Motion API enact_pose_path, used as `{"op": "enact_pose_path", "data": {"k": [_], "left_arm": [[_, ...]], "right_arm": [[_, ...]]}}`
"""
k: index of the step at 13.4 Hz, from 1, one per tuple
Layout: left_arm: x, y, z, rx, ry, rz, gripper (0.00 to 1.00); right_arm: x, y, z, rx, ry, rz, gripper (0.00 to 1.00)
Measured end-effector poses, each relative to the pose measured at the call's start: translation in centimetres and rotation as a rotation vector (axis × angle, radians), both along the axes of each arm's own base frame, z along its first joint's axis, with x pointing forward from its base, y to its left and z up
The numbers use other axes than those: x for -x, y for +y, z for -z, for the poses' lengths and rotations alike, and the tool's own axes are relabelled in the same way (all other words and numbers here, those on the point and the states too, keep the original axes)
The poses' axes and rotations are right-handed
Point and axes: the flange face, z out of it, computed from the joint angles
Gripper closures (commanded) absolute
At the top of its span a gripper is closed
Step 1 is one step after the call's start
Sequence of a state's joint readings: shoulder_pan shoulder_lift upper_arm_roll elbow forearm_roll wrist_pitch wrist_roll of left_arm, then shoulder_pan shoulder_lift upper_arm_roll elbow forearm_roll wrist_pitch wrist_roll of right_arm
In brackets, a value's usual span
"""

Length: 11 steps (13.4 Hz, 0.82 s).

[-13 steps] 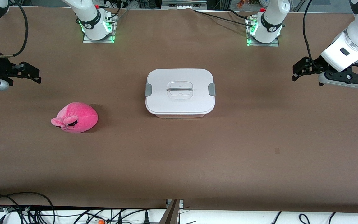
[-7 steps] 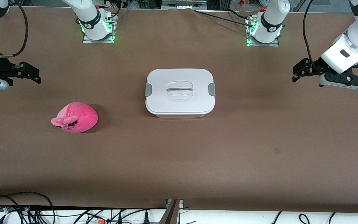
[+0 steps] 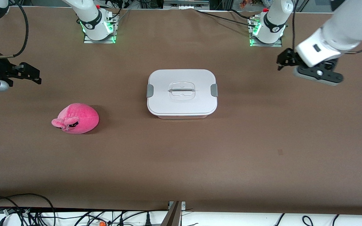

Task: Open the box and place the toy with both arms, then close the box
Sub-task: 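Reach the left gripper to the box lid handle while the right gripper approaches the toy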

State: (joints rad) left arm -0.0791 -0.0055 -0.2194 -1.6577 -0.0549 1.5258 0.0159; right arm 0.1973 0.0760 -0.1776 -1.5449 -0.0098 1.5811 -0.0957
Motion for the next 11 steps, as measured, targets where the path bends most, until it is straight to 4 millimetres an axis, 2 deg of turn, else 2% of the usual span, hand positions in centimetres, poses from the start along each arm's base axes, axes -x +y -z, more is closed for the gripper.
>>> {"op": "enact_pose_path", "data": {"k": [2,4,7,9,11], "left_arm": [[1.9,-5.6,0.3,0.007,0.008,0.132,0.00],[3.1,-10.9,1.5,0.038,0.027,0.351,0.00],[1.8,-17.7,5.9,0.131,0.099,0.558,0.00],[0.2,-20.4,9.2,0.186,0.144,0.613,0.00],[-0.5,-22.9,10.7,0.237,0.113,0.678,0.00]], "right_arm": [[-0.4,0.0,-0.1,0.000,-0.026,0.000,0.00],[-1.2,-0.1,0.2,0.002,-0.063,0.002,0.00],[-2.8,-0.1,3.1,0.013,-0.038,0.005,0.00],[-4.1,0.2,6.6,0.025,0.012,0.004,0.00],[-5.0,0.1,8.9,0.033,0.039,0.006,0.00]]}}
